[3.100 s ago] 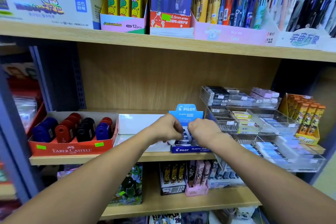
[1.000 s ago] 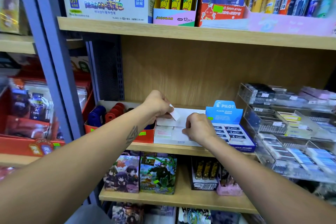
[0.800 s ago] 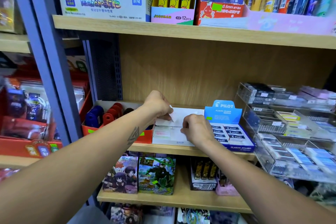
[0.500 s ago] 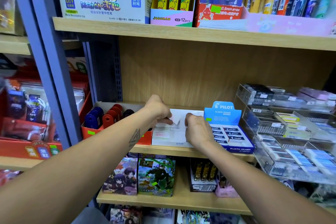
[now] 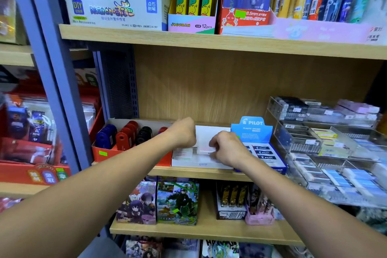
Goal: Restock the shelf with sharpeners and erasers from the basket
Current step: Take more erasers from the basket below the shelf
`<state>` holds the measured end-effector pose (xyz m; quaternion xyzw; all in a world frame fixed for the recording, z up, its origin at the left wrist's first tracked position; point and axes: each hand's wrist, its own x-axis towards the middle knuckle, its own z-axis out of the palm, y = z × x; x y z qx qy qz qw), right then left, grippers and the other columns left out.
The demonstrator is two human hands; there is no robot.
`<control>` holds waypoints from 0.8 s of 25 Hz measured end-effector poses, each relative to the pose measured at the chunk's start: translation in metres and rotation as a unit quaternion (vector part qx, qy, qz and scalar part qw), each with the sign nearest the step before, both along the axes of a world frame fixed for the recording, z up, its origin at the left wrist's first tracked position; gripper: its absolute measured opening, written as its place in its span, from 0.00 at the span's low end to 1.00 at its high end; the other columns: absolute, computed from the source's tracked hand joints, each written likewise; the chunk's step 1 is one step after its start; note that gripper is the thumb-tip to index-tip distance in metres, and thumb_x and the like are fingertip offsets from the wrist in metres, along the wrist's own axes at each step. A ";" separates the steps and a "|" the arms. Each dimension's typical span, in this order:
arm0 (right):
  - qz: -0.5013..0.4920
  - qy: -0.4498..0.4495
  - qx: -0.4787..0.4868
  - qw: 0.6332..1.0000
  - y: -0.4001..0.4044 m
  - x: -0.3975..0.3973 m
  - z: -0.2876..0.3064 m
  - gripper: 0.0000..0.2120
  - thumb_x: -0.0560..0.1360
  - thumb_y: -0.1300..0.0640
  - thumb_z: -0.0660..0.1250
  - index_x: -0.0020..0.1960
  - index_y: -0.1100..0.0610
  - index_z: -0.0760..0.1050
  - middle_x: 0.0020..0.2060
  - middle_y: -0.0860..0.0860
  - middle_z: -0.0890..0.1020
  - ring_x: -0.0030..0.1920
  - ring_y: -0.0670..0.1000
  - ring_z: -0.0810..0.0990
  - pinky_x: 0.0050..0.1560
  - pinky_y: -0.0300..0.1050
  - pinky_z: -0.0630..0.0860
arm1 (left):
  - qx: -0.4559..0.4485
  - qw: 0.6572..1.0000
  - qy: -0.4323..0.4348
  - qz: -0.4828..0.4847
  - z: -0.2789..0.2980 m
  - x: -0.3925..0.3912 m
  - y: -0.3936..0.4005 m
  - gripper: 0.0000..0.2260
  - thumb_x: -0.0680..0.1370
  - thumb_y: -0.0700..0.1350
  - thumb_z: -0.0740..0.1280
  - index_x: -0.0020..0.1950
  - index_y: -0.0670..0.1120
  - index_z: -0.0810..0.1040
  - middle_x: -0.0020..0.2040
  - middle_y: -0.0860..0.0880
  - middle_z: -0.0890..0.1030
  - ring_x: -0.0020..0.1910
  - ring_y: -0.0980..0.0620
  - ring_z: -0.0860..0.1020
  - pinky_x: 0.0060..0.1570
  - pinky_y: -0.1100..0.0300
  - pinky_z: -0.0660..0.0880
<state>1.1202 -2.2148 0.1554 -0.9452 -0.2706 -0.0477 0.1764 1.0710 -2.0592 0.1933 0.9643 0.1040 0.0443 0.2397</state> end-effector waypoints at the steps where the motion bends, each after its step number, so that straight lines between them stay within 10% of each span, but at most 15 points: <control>1: 0.002 0.005 -0.004 1.000 -0.001 0.000 -0.002 0.11 0.70 0.58 0.74 0.53 0.53 0.81 0.51 0.53 0.82 0.53 0.54 0.80 0.52 0.45 0.78 | 0.039 0.999 0.016 -0.029 -0.002 0.000 0.001 0.11 0.71 0.32 0.59 0.45 0.37 0.81 0.44 0.39 0.83 0.45 0.40 0.80 0.44 0.53 0.79; 10: -0.020 -0.004 0.042 0.999 0.011 0.002 -0.018 0.06 0.72 0.59 0.68 0.45 0.53 0.83 0.47 0.54 0.84 0.49 0.55 0.81 0.50 0.47 0.80 | 0.290 0.940 0.114 -0.142 -0.003 -0.011 -0.003 0.13 0.71 0.27 0.59 0.33 0.43 0.64 0.32 0.44 0.67 0.33 0.46 0.67 0.29 0.57 0.62; 20: -0.027 -0.039 0.061 0.997 0.011 -0.006 -0.014 0.04 0.74 0.57 0.67 0.45 0.51 0.80 0.47 0.54 0.83 0.50 0.58 0.81 0.46 0.47 0.77 | 0.277 0.947 0.105 -0.126 0.011 -0.019 -0.021 0.06 0.73 0.31 0.60 0.41 0.41 0.70 0.38 0.44 0.70 0.39 0.45 0.71 0.32 0.56 0.67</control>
